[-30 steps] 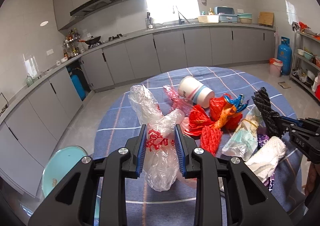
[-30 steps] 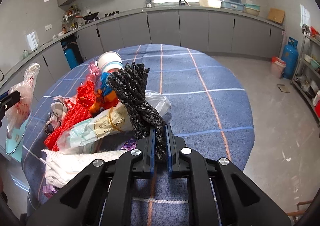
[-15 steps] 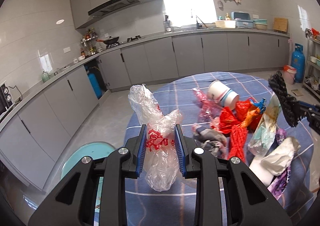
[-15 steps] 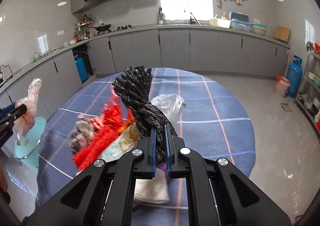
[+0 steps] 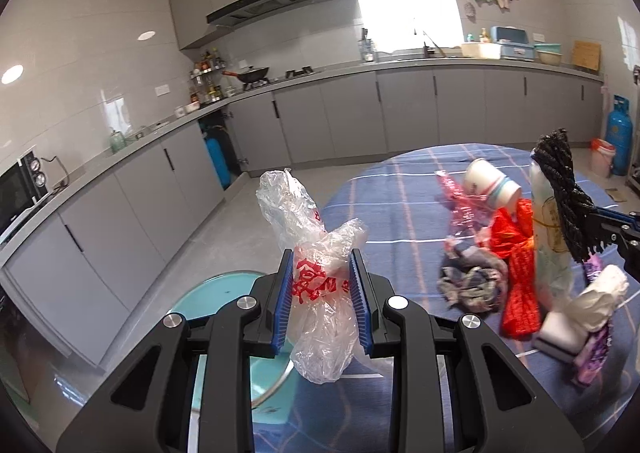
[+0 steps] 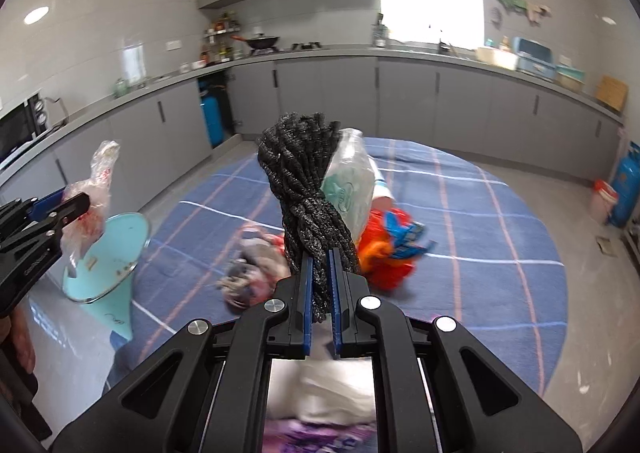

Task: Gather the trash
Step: 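Carry the plastic bag and black rope over the blue bucket and release both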

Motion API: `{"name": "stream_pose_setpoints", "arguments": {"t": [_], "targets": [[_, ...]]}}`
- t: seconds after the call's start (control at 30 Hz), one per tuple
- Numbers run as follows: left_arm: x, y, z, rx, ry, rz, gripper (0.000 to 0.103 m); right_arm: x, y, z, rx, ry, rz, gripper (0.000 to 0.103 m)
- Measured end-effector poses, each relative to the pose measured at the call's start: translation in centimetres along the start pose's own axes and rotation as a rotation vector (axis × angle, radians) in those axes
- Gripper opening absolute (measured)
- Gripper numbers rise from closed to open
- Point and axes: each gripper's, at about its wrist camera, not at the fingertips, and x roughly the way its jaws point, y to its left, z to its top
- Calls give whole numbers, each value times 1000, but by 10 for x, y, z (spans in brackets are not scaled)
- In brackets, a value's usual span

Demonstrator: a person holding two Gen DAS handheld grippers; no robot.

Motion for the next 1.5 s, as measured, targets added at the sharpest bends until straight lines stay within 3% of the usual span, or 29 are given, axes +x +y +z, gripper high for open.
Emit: {"name": "stream_pose_setpoints", "arguments": {"t": [0.43, 0.63, 0.8, 1.5], "targets": [[9, 52, -10, -49, 28, 108, 27, 0, 33, 46, -19, -96, 72, 8], [13, 65, -17, -60, 46, 130, 27, 19, 33, 42, -35, -50, 15, 8], [21, 80, -22, -75, 63, 156, 27, 19, 28, 44, -35, -50, 23, 8], [35, 139, -38, -125, 131, 261, 28, 68, 144, 63, -176, -17, 225, 8]]}}
